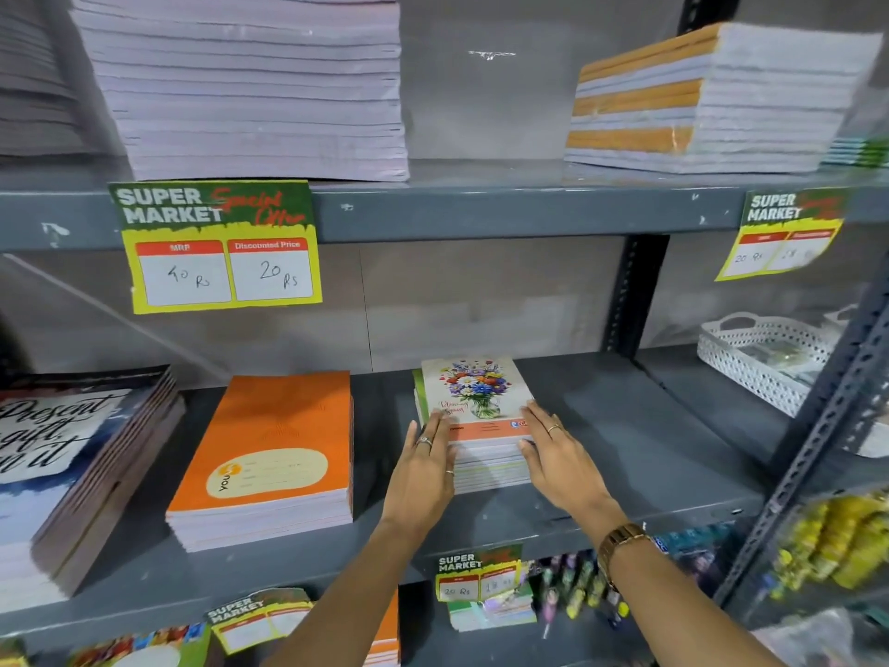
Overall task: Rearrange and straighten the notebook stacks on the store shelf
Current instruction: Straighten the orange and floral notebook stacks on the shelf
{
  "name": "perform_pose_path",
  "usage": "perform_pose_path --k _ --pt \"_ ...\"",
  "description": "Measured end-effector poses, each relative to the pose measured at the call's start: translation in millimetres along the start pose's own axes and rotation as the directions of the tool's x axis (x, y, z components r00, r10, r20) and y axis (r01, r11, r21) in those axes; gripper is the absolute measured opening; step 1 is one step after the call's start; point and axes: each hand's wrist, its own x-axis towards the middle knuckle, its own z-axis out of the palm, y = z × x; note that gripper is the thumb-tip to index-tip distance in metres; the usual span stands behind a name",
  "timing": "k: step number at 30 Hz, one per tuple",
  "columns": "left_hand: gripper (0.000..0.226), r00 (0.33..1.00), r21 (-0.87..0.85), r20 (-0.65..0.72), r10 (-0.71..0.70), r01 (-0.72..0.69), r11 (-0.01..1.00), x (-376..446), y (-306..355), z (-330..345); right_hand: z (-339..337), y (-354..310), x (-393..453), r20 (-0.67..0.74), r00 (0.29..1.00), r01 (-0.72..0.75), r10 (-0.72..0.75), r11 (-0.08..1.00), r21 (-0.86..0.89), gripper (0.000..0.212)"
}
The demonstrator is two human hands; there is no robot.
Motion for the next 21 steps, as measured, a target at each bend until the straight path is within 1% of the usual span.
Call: perform_pose_path --k 6,10,14,17,18,19,20,21 --pt "0.065 1.000 0.018 0.017 -0.004 0.004 1.000 -3 3 -3 2 1 0 -0.007 1.000 0.004 -0.003 0.999 0.052 0.049" --pt "0.070 1.000 -0.003 0.017 0.002 -0.002 1.000 -5 4 -3 0 0 -1 0.010 1.000 -0.004 0.003 0.999 0.047 0.049" --pt "0.068 1.000 -0.035 -0.007 -0.015 0.015 0.999 -6 8 -5 -2 -2 -1 0.005 1.000 -0.013 0.012 0.998 0.058 0.049" --pt "0.061 0.999 0.025 -0.048 -0.008 0.009 1.000 -7 12 -6 -1 0 -2 -0.017 1.000 0.001 -0.001 1.000 0.010 0.050" --pt "0.060 0.998 0.059 -0.064 0.004 0.000 0.998 -7 12 -6 -1 0 -3 -0.022 1.000 0.006 -0.006 1.000 0.001 0.053" --pt "0.059 0.996 0.084 -0.085 0.017 -0.010 0.996 -6 11 -6 -2 -1 -4 -0.030 0.999 0.018 -0.018 1.000 0.002 0.061" --pt "0.058 0.994 0.086 -0.105 0.023 -0.014 0.996 -5 9 -5 -2 -1 -4 -0.037 0.999 0.030 -0.030 1.000 0.010 0.070" --pt "0.056 0.992 0.062 -0.127 0.013 -0.006 0.998 -4 6 -3 -2 -1 -5 -0.039 0.999 0.030 -0.029 0.999 0.020 0.073"
